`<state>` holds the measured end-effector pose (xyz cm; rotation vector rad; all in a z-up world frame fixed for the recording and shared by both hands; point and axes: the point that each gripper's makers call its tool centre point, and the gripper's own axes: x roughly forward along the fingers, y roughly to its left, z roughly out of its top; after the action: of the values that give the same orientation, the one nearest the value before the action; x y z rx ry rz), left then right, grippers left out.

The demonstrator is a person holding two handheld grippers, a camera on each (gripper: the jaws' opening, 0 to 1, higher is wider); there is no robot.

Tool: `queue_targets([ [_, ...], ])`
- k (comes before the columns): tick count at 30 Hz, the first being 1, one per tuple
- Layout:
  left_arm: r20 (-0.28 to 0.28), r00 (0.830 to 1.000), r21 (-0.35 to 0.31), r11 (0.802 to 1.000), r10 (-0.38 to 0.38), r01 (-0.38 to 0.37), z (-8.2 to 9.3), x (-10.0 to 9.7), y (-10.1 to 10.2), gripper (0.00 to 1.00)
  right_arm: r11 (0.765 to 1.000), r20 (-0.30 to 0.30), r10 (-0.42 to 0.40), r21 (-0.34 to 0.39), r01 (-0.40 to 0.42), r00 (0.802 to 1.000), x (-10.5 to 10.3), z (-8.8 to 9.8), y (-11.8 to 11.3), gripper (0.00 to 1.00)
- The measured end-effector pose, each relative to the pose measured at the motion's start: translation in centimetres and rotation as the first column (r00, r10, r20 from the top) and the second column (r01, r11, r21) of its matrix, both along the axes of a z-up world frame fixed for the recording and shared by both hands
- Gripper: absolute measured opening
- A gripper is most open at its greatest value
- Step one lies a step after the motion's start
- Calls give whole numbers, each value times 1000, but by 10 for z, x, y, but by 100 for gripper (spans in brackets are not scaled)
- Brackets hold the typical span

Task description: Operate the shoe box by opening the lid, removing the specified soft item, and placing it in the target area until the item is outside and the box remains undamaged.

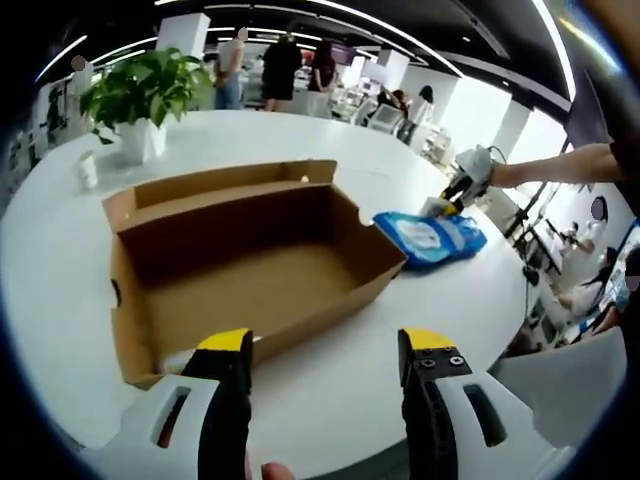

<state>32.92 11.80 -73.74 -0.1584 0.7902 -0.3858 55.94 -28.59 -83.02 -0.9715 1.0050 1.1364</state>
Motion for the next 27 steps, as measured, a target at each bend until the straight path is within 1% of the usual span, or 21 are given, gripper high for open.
queue_targets([
  [5, -2, 1000, 3, 1000, -5, 5, 1, 1, -2, 60, 1000, -2, 11, 0, -11, 1000, -2, -1, -1, 17],
  [8, 0, 1000, 3, 1000, -7, 7, 2, 2, -3, 60, 999, -6, 33, -16, -33, 999, -5, -3, -3, 17],
  [13, 4, 1000, 6, 1000, -8, 8, 3, 3, -4, 60, 999, -10, 47, -13, -47, 999, -5, -3, -3, 17],
  [17, 3, 1000, 5, 1000, -6, 6, 3, 3, -4, 60, 997, -11, 71, -31, -71, 997, -8, -2, -4, 17],
  [27, 1, 1000, 4, 1000, 1, -1, 1, 1, 0, 60, 994, -16, 98, -54, -99, 995, -5, -5, -11, 17],
])
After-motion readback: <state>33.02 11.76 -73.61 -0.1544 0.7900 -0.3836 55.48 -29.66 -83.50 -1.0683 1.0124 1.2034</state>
